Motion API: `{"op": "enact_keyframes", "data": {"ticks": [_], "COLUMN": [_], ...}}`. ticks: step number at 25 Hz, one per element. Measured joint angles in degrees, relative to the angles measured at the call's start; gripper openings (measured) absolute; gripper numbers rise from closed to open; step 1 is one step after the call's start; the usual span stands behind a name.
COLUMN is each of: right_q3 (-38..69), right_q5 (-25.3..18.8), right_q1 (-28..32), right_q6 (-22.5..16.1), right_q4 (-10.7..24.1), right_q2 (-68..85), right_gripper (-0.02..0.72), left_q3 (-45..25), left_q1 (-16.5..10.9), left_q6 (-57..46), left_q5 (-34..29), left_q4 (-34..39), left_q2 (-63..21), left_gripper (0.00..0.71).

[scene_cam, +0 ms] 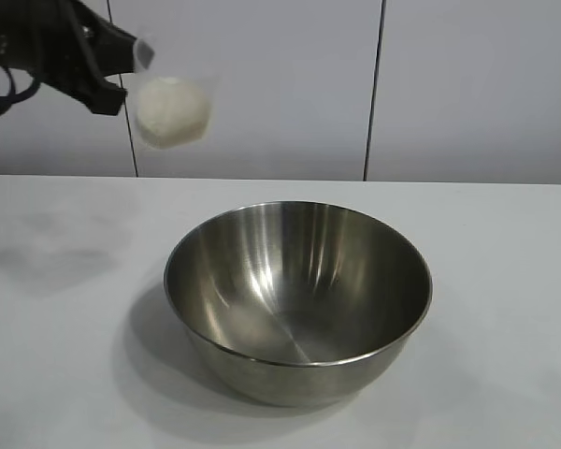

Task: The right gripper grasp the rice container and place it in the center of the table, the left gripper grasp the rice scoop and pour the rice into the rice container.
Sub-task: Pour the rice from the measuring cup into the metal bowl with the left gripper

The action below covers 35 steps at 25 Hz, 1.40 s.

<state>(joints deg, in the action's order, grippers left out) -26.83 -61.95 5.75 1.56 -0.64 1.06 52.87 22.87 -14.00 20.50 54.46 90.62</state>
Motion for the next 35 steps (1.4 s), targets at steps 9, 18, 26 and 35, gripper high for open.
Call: {"op": "enact_keyframes", "data": {"ticks": [9, 18, 26, 35], "right_q3": [0.0, 0.0, 0.0, 0.0], "right_q5": [0.0, 0.0, 0.0, 0.0], "right_q1": [0.0, 0.0, 0.0, 0.0], "right_q6": [0.0, 0.0, 0.0, 0.0], "right_q4": [0.0, 0.0, 0.0, 0.0], "right_q2": [0.0, 0.0, 0.0, 0.0], "right_gripper": [0.621, 0.621, 0.621, 0.621], "left_q3": [7.0, 8.6, 8.6, 8.6], "left_q1": [15.1, 19.4, 19.3, 18.7], "left_q6": [15.3, 47.2, 79.8, 98.0], "left_q5": [-14.1, -18.4, -12.7, -6.2], "left_q4": [-0.4, -0.9, -0.9, -0.9], "left_q2": [5.5, 10.4, 11.7, 12.3], "left_gripper": [0.009, 0.009, 0.009, 0.009]}}
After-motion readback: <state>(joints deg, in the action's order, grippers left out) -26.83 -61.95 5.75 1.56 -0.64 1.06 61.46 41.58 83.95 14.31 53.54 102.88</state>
